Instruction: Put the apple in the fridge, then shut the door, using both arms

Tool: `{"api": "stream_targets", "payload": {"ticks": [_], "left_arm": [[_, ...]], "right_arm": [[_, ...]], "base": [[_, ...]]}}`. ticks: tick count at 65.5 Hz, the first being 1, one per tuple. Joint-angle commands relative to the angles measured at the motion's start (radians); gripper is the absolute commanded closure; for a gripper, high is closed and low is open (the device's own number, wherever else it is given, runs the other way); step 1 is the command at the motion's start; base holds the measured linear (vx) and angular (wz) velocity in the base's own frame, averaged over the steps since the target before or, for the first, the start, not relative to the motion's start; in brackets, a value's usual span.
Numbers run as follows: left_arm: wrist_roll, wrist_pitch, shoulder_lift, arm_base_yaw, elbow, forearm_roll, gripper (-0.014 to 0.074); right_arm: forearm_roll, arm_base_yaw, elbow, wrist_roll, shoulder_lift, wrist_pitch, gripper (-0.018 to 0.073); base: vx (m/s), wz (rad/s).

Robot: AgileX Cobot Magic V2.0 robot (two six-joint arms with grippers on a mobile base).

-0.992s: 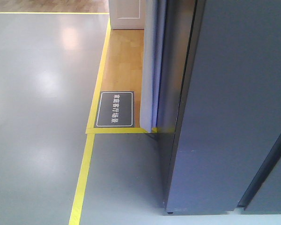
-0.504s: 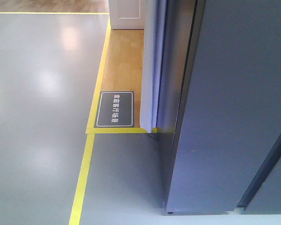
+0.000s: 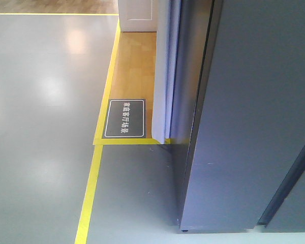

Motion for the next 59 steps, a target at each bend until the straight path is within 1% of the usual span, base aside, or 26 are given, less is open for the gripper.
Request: {"api": "stream_targets", "payload": {"ticks": [1, 13, 24, 59], "left_arm": [[-0.009, -0.079, -0.015, -0.007, 0.029, 0.0, 0.0602], [-0.009, -0.079, -0.015, -0.007, 0.029, 0.0, 0.0602], [-0.009, -0.079, -0.015, -0.007, 0.029, 0.0, 0.0602], [-0.009, -0.079, -0.015, -0.007, 0.029, 0.0, 0.0602]], "right_arm": [[-0.002, -0.001, 0.002, -0.01, -0.02, -0.069, 0.0561], [-0.002, -0.005, 0.002, -0.01, -0.02, -0.068, 0.0561], [0.029, -0.05, 0.002, -0.006, -0.02, -0.068, 0.0561], [0.035, -0.047, 0.001, -0.004, -0.019, -0.101, 0.0561]], "base": [[0.0, 0.0], [0.0, 0.0], [0.0, 0.0], [0.0, 0.0]]}}
